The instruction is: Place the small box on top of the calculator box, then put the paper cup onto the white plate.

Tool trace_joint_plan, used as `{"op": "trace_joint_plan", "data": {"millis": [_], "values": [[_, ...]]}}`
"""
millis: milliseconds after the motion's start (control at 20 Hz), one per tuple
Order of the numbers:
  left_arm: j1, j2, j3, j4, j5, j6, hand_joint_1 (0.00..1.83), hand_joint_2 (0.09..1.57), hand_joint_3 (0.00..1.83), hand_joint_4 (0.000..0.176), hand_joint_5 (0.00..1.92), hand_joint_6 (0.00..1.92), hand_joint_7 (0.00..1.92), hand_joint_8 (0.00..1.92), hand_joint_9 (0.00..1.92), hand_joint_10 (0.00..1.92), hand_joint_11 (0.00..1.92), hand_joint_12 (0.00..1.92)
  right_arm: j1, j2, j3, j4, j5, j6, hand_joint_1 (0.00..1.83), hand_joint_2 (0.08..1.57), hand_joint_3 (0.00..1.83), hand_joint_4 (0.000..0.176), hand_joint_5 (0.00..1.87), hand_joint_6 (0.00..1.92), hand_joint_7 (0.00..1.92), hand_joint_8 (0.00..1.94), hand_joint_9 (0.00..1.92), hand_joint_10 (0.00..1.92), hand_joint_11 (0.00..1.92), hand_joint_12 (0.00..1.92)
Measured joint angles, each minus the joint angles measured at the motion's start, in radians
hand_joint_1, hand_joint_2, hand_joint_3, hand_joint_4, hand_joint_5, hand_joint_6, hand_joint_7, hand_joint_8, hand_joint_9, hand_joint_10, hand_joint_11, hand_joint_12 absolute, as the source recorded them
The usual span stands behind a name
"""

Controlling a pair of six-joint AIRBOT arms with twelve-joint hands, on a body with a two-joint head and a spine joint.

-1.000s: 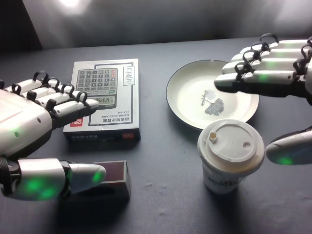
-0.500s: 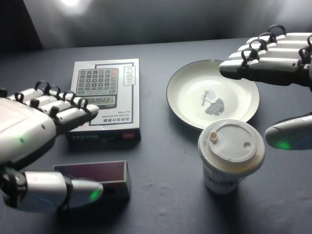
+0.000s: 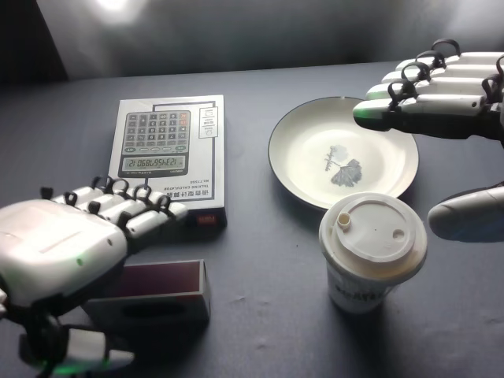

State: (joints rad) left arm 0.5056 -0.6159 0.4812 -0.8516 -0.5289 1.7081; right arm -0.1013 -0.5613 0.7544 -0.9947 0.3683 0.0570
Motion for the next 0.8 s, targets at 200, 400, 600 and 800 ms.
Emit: {"op": "trace_joint_plan", "data": {"millis": [200, 400, 600, 800], "values": [[-0.001, -0.035, 0.015, -0.069, -0.007, 0.055, 0.99, 1.07, 0.00, 0.000, 0.01, 0.00, 0.00, 0.00, 0.02, 0.00, 0.00, 0.23, 0.000, 0.000, 0.000, 0.000, 0.000, 0.000, 0.00, 1.26, 0.01, 0.000, 0.04, 0.01, 0.01, 0.00, 0.00, 0.00, 0.00, 0.00], [0.006, -0.061, 0.025, -0.085, -0.012, 0.076, 1.10, 1.05, 0.00, 0.000, 0.07, 0.01, 0.06, 0.01, 0.07, 0.01, 0.00, 0.34, 0.000, 0.000, 0.000, 0.000, 0.001, 0.000, 0.00, 1.25, 0.00, 0.000, 0.04, 0.00, 0.01, 0.00, 0.00, 0.00, 0.00, 0.00], [0.010, -0.077, 0.034, -0.120, -0.011, 0.099, 1.11, 1.05, 0.00, 0.000, 0.07, 0.00, 0.06, 0.00, 0.06, 0.00, 0.00, 0.28, 0.000, 0.000, 0.000, 0.001, 0.001, 0.000, 0.00, 1.25, 0.00, 0.000, 0.07, 0.01, 0.04, 0.01, 0.03, 0.01, 0.01, 0.00], [0.019, -0.098, 0.047, -0.120, -0.010, 0.103, 1.16, 1.05, 0.00, 0.000, 0.07, 0.00, 0.07, 0.01, 0.06, 0.00, 0.00, 0.29, 0.000, 0.000, 0.000, 0.001, 0.001, 0.000, 0.00, 1.26, 0.00, 0.000, 0.06, 0.01, 0.02, 0.01, 0.01, 0.00, 0.00, 0.00]]}}
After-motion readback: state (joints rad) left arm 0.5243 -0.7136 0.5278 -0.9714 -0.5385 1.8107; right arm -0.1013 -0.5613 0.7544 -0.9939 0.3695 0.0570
